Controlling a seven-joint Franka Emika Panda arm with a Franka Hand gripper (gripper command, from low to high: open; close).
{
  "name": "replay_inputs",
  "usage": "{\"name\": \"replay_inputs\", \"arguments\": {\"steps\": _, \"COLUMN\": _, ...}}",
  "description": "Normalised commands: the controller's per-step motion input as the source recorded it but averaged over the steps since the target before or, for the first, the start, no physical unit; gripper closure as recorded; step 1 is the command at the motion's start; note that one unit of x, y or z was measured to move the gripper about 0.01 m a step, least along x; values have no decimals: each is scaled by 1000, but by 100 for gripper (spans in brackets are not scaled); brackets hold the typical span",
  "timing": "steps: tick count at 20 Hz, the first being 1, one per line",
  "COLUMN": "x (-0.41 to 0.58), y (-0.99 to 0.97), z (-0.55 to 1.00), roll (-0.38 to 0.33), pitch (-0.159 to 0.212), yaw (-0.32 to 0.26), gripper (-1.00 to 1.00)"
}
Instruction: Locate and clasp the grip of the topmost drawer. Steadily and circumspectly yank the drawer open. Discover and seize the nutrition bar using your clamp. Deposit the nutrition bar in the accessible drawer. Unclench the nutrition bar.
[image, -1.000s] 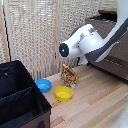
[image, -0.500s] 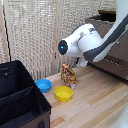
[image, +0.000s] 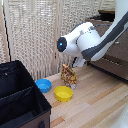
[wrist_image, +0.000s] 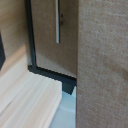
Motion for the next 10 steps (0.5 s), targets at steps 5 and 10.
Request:
{"name": "replay_inputs", "arguments": {"steps": 5, "x": 378, "y": 243, "z": 75, "roll": 248, "pitch": 30, "yaw": -176, "gripper": -100}}
{"name": "replay_inputs", "arguments": {"steps": 10, "x": 373, "y": 240, "z": 82, "roll": 244, "pitch": 28, "yaw": -178, "gripper": -100}}
